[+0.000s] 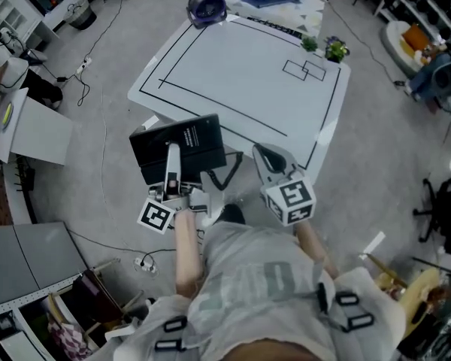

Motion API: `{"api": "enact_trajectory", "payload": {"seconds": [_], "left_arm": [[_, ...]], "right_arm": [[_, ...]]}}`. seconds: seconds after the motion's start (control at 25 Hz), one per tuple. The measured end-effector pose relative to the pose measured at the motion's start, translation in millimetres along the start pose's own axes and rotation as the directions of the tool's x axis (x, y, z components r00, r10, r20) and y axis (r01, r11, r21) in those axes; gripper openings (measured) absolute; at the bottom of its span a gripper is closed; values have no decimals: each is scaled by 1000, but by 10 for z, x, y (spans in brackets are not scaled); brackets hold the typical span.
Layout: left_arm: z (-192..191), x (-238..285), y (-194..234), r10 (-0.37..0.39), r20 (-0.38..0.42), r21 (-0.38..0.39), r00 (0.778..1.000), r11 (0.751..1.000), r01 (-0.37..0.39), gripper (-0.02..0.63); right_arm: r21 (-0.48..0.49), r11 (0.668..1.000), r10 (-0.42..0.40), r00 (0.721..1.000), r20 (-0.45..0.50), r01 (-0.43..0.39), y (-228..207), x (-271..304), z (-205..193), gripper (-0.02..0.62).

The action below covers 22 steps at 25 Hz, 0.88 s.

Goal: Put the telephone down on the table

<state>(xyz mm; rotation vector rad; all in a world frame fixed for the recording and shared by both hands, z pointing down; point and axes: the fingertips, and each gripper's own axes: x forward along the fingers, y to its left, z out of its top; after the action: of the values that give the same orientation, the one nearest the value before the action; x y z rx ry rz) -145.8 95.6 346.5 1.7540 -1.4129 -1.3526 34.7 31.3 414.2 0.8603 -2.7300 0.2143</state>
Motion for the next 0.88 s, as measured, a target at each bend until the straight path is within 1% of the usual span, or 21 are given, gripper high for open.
{"api": "enact_trajectory", "payload": {"seconds": [0.16,0.36,0.52,0.6,0.76,0.88], "left_arm": [[173,429,306,18,-42,-2,999,1000,-18,169],[323,946,619,-6,-76,-41,997,999,3,169],[273,1249,786,-19,-134,-65,991,998,11,169],[226,1359,825,-28,-155,-69,988,997,18,169],[130,1509,925,-26,-180,-81,983,997,12,169],[78,1565,970,-14,-186,-82,983,997,-2,169]], "right_arm": [[17,999,-34,999,-4,34,-155,414,206,8],[47,996,-77,997,-2,77,-325,887,358,8],[83,990,-112,994,-3,112,-426,1114,393,8],[81,990,-117,993,6,117,-478,1178,437,8],[89,984,-156,988,7,155,-645,1216,471,8],[82,984,-163,987,15,161,-741,1246,513,8]]}}
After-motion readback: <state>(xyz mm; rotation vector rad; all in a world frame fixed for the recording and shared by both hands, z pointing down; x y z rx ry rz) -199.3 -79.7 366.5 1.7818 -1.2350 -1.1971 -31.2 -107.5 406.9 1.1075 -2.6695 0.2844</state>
